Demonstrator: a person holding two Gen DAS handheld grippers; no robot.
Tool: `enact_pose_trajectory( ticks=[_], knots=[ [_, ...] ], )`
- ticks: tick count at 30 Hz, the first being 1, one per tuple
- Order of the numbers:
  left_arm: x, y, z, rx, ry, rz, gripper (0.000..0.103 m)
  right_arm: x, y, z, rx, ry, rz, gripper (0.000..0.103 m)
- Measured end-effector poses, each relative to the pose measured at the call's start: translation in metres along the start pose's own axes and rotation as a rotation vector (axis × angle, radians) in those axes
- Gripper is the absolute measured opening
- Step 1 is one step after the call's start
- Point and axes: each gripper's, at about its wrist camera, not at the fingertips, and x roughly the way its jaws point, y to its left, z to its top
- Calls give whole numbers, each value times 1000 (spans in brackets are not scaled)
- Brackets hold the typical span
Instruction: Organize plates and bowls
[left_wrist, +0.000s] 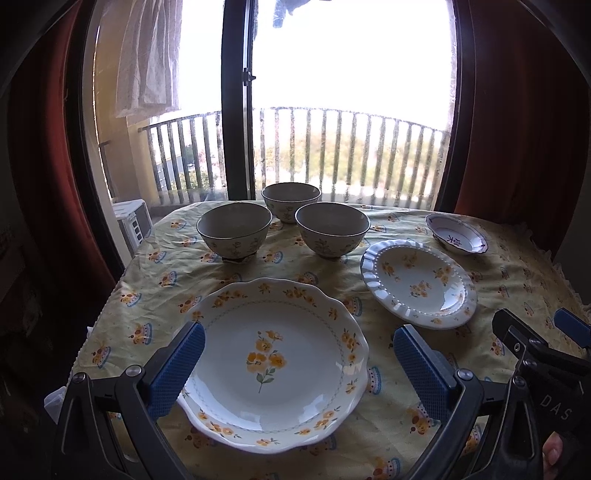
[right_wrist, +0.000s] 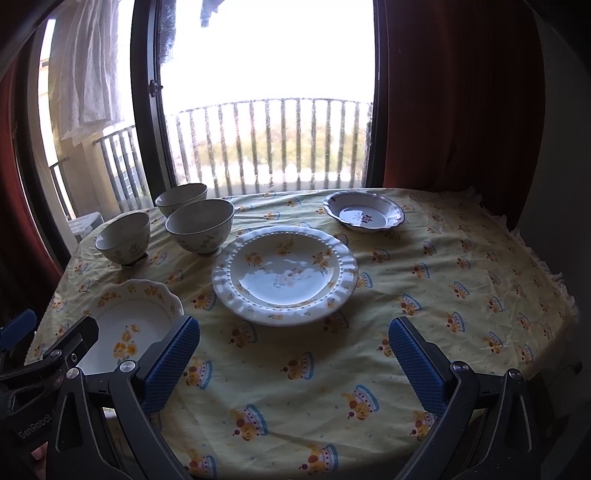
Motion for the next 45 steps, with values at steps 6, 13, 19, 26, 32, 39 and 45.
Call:
enact_pose_trajectory(
  ticks=[6, 13, 19, 26, 32, 39, 45],
  knots=[
    [0, 0, 0, 0, 1, 2, 103, -1, -1, 0, 0, -2, -2, 103],
    [0, 0, 0, 0, 0, 2, 103, -1, -1, 0, -1, -4, -3, 103],
    [0, 0, 0, 1, 1, 1, 103, -1, -1, 0, -1, -4, -3, 103],
    [0, -1, 0, 1, 1, 3, 103, -1, -2, 0, -1, -3, -3, 103],
    [0, -2, -1, 0, 2, 3, 103, 0, -2, 0, -2, -2, -2, 103],
    [0, -3, -2, 1, 4, 3, 103, 0, -2, 0, 0, 1, 1, 103],
    [3, 1, 1, 13, 11, 33, 101, 5, 5, 1, -1, 18, 12, 103]
  ],
)
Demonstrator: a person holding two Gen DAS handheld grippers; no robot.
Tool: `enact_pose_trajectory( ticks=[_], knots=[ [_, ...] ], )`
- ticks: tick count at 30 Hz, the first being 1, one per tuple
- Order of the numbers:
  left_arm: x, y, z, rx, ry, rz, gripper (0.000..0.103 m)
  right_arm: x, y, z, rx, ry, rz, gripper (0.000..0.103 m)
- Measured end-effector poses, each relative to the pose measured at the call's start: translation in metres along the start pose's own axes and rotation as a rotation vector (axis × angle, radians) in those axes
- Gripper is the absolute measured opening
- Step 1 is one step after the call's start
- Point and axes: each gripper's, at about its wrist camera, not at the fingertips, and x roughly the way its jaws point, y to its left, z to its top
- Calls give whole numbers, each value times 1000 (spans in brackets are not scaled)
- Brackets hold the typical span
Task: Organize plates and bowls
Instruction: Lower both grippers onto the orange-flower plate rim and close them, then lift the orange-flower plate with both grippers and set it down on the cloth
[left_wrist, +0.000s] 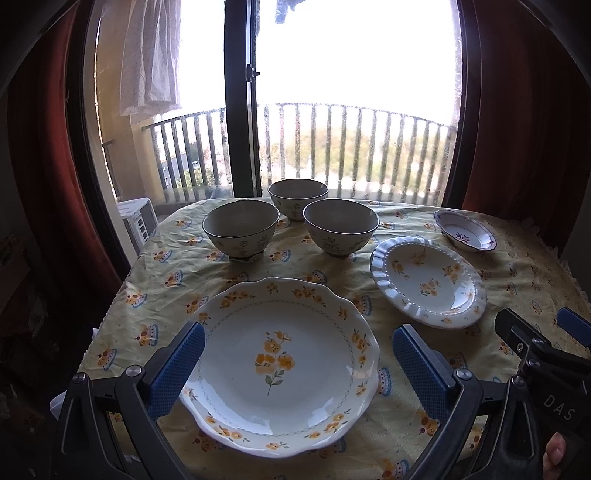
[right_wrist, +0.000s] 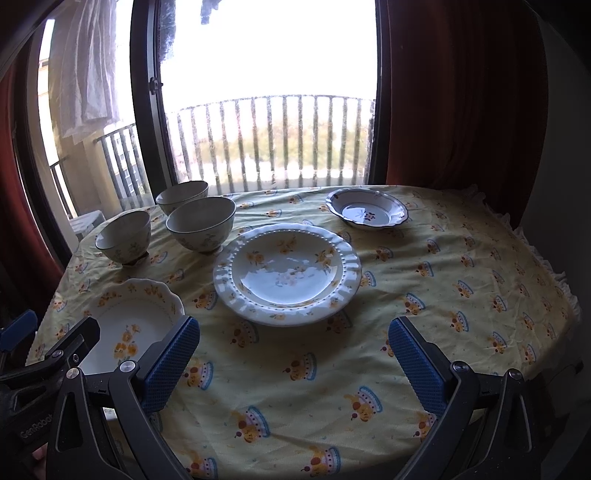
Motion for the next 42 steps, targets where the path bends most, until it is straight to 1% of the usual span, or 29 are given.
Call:
enact_pose_trajectory(
  ticks=[4, 6, 9, 12, 15, 22, 24, 26, 29, 31, 35, 37, 39, 40, 42],
  knots=[
    [8, 12, 6, 7, 10, 8, 99, 7, 14, 6, -7, 9, 3, 103],
    [13, 22, 10, -2, 22, 8, 99, 11, 21, 8, -2, 20, 28, 103],
    [23, 40, 19, -22, 39, -4, 98, 20, 38, 11, -9, 48, 46, 103],
    [34, 55, 27, -21, 56, 7, 98, 30, 59, 15, -23, 86, 51, 103],
    [51, 67, 28, -5, 107, 20, 97, 41, 77, 17, -13, 124, 65, 103],
    [91, 93, 24, -4, 228, 1, 93, 77, 109, 13, 27, 227, 54, 102],
    [104, 99, 20, -8, 271, -14, 93, 87, 118, 9, 23, 260, 45, 98],
    [117, 102, 16, 5, 307, -28, 91, 97, 125, 5, 20, 290, 31, 97],
    [133, 100, 8, 64, 349, -31, 86, 110, 132, -2, 22, 330, 7, 95],
    [143, 99, 3, 93, 401, -40, 83, 118, 135, -7, 26, 356, -9, 94],
    [156, 103, -3, 66, 459, -85, 80, 130, 140, -18, 34, 411, -41, 89],
    [161, 102, -4, 73, 472, -103, 75, 136, 140, -21, 37, 439, -40, 86],
    [164, 100, -5, 79, 482, -140, 69, 142, 143, -24, 33, 463, -41, 82],
    [165, 100, -4, 80, 481, -151, 68, 144, 144, -24, 33, 473, -41, 81],
    [167, 101, -3, 69, 487, -164, 68, 148, 147, -24, 32, 487, -37, 75]
  ],
)
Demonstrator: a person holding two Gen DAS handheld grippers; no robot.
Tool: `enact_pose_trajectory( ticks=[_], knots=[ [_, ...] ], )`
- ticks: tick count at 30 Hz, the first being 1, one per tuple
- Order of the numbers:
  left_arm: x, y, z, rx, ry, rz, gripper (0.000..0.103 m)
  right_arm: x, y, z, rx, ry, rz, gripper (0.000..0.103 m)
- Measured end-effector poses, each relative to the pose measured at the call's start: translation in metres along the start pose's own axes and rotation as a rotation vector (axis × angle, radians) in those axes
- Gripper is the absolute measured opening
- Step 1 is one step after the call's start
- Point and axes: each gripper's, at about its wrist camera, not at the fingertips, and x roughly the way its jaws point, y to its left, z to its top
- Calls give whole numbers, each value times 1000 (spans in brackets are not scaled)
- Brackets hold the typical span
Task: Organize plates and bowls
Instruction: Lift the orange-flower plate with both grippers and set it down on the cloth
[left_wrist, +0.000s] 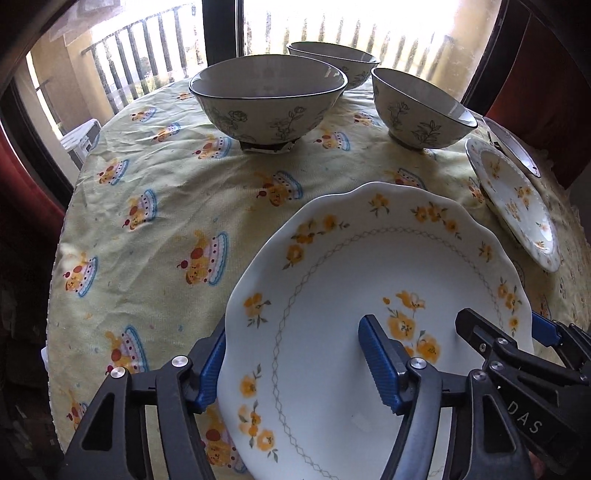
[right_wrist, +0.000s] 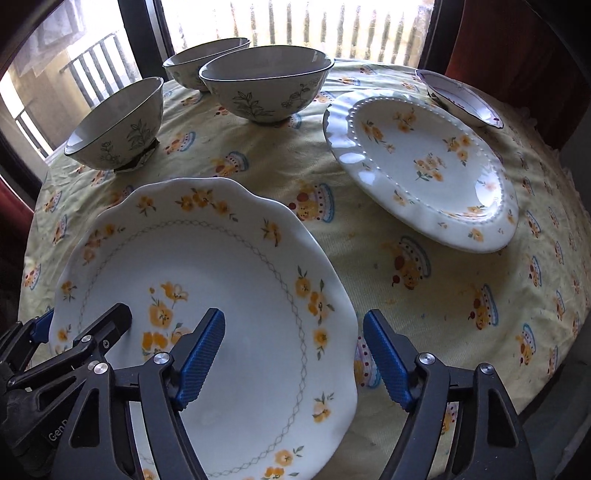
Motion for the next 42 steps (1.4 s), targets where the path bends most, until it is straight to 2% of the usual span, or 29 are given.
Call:
enact_pose_trajectory(
  ticks=[4, 17, 25, 37, 42],
  knots=[
    [1, 2, 2, -14, 17, -22, 68, 3, 3, 1, 7, 20, -5, 72],
    [6, 0, 12, -13, 48, -19, 67, 6, 4, 7, 26, 56, -14, 72],
    [1, -9, 8, -13, 46, 33, 67, 8, 0, 14, -9, 91, 15, 71],
    [-22, -44, 7, -144, 18, 90, 67, -13, -24, 35, -185, 23, 26, 70],
    [-35, -68, 11, -151, -21, 112, 67, -24, -43, 48, -221, -10, 48, 70]
  ],
)
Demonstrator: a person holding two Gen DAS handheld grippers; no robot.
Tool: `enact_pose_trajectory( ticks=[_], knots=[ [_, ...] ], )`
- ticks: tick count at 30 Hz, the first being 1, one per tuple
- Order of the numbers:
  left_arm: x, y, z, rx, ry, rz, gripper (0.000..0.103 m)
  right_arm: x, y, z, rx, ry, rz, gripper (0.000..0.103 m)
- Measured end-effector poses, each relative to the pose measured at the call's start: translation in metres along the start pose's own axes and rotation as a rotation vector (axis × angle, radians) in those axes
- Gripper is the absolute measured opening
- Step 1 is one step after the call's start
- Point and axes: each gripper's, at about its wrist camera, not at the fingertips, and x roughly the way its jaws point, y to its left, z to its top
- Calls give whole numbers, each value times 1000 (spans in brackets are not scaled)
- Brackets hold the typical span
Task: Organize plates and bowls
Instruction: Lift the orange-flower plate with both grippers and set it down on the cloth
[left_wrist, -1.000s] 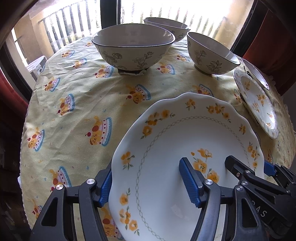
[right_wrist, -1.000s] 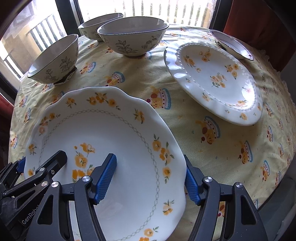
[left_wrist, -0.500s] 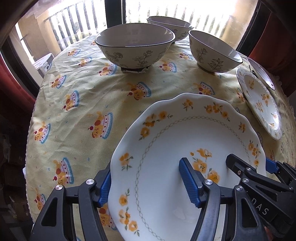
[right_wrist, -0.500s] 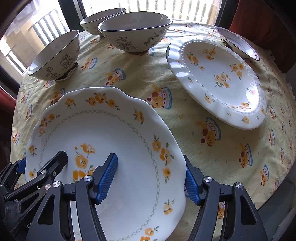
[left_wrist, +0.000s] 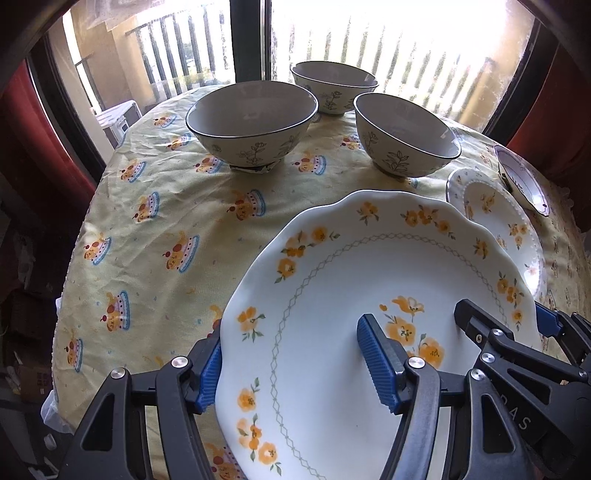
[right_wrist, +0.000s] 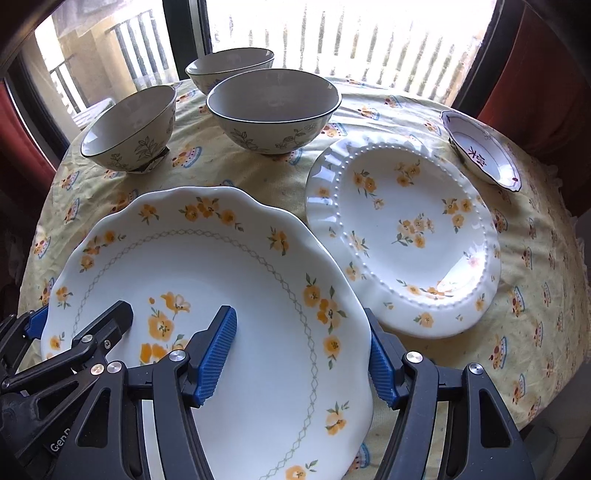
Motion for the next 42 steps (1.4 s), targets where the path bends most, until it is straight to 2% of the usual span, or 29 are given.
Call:
enact_pose_trajectory(
  ticks=[11, 22, 31, 42],
  knots=[
    [-9, -60, 1, -20, -44, 14, 67, -11, -57, 3, -20, -39, 16, 70],
    [0, -137, 2, 7, -64, -31, 67, -10, -137, 4, 5, -63, -25, 70],
    [8, -197, 1, 62, -50, -81, 67, -7, -198, -5, 70, -53, -61, 70],
    [17, -260, -7, 167, -17, -137, 67, -2, -266, -24, 228, -13, -115, 70]
  ],
)
